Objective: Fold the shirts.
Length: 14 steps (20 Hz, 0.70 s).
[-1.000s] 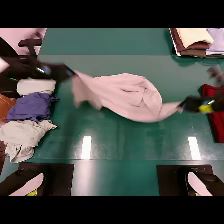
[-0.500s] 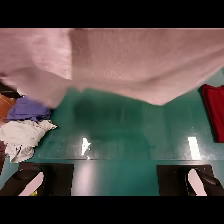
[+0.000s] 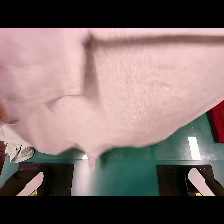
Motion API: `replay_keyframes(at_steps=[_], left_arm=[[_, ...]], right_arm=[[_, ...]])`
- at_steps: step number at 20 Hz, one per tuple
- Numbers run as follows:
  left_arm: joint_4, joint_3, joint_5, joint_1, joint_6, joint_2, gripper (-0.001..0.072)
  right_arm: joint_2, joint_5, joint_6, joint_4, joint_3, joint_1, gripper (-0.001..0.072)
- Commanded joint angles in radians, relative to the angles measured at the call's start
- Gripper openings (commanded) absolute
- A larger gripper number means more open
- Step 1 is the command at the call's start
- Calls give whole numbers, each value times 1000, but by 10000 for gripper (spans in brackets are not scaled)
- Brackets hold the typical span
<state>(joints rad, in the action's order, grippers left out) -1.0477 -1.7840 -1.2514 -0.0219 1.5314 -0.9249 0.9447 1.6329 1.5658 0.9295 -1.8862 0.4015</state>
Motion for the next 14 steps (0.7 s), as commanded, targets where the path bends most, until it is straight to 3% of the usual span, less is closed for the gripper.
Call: replay_keyframes(at_steps=[1,4,7,10,14], left_arm=[[25,219,-68,10,-17,-122,20],[33,315,-28,10,-48,-282,21],[39,319,51,10,-61,-480,21],[86,252,185,10,-115,-663,20],[92,41,243,10,-118,-823,20]], right_arm=[[124,42,16,94,210,-130,12],[282,-28,16,284,380,-309,13],[480,-142,16,279,400,-357,13],[671,-206,16,265,255,-355,12],[851,-261,15,240,-16,-355,12]])
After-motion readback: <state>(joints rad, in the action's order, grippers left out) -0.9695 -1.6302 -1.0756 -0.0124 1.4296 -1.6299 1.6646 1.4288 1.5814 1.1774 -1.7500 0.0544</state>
